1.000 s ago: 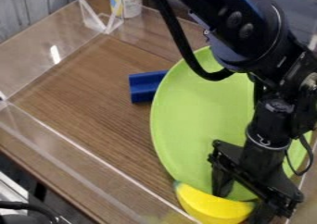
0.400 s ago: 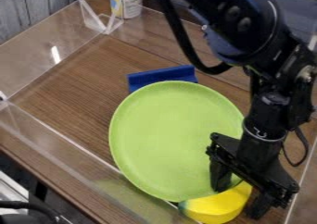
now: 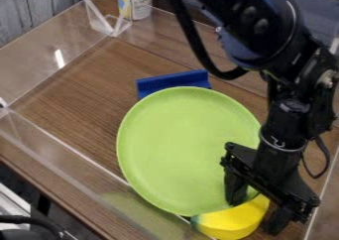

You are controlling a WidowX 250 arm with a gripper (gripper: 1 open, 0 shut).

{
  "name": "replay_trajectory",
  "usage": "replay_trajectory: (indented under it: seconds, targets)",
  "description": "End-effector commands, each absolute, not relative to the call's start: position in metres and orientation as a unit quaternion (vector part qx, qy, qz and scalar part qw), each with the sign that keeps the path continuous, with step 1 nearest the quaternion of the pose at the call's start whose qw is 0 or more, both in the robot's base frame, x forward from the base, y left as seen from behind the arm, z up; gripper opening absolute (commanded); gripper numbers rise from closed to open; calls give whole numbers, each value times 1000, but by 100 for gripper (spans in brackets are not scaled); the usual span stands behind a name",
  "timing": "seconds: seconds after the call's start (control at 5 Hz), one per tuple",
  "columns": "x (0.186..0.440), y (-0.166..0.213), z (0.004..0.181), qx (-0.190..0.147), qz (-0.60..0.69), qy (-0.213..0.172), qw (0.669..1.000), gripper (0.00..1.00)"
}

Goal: Put the banana in the green plate

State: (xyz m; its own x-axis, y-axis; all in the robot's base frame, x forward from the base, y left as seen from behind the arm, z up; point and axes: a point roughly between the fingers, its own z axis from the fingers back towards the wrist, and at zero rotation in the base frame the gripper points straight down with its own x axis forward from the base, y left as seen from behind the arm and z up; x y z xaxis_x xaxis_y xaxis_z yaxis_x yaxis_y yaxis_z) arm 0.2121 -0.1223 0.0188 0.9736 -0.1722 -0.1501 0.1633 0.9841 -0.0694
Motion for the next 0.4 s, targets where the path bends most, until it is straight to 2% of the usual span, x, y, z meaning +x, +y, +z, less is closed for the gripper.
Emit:
replay_trajectory:
  seconds: [0.0, 0.2]
  targets:
    - [216, -120, 21, -33, -85, 70, 993, 100]
    - [216, -119, 22, -34, -84, 69, 994, 100]
